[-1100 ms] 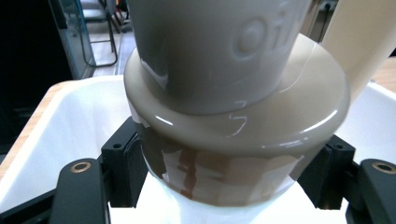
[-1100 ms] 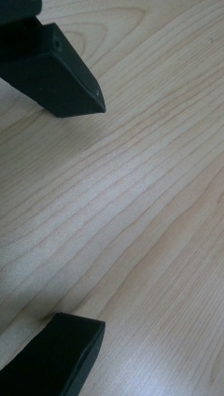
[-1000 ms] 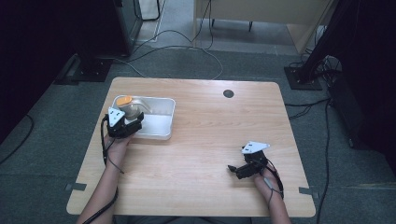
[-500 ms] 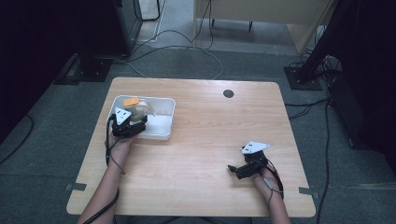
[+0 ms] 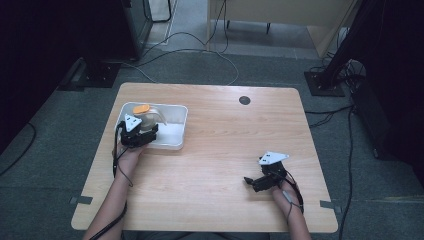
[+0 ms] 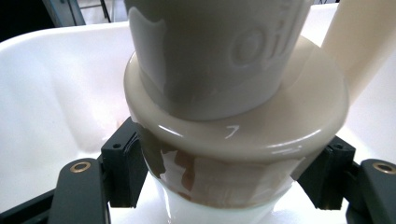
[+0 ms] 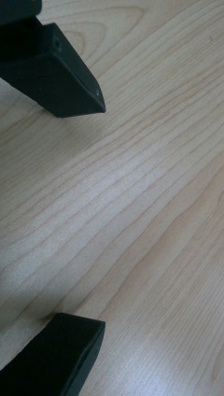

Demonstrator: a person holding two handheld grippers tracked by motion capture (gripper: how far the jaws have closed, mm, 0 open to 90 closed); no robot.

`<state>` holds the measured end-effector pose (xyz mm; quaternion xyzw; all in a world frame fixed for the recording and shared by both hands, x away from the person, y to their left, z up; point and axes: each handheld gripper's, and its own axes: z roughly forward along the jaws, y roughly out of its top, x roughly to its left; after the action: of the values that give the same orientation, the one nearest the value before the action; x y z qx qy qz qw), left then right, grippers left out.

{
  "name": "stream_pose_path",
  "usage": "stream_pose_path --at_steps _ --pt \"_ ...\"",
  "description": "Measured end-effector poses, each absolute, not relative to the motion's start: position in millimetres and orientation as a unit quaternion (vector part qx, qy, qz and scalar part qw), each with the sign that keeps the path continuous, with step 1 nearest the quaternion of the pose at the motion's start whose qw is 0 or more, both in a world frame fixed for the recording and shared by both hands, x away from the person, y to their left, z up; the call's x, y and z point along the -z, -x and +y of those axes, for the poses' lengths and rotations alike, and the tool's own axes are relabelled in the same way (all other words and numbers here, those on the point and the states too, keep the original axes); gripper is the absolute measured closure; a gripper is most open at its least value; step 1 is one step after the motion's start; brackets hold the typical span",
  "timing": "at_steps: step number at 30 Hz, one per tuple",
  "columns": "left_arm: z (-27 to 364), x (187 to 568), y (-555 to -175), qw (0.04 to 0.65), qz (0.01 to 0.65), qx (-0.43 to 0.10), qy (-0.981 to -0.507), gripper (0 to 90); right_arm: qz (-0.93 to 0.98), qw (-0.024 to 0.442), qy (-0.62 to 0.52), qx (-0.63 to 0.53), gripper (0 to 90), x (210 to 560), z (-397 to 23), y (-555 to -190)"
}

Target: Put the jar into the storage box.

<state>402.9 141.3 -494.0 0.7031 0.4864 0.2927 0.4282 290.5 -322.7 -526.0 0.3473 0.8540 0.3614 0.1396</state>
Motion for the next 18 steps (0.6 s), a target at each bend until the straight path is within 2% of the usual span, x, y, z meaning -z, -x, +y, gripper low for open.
stream_pose_path --at_steps 18 --pt "144.4 492.0 -404.4 0.438 0.493 -0.270 -0.702 27.1 0.854 0.139 -0.348 -0.361 0.0 526.0 -322.6 -290.2"
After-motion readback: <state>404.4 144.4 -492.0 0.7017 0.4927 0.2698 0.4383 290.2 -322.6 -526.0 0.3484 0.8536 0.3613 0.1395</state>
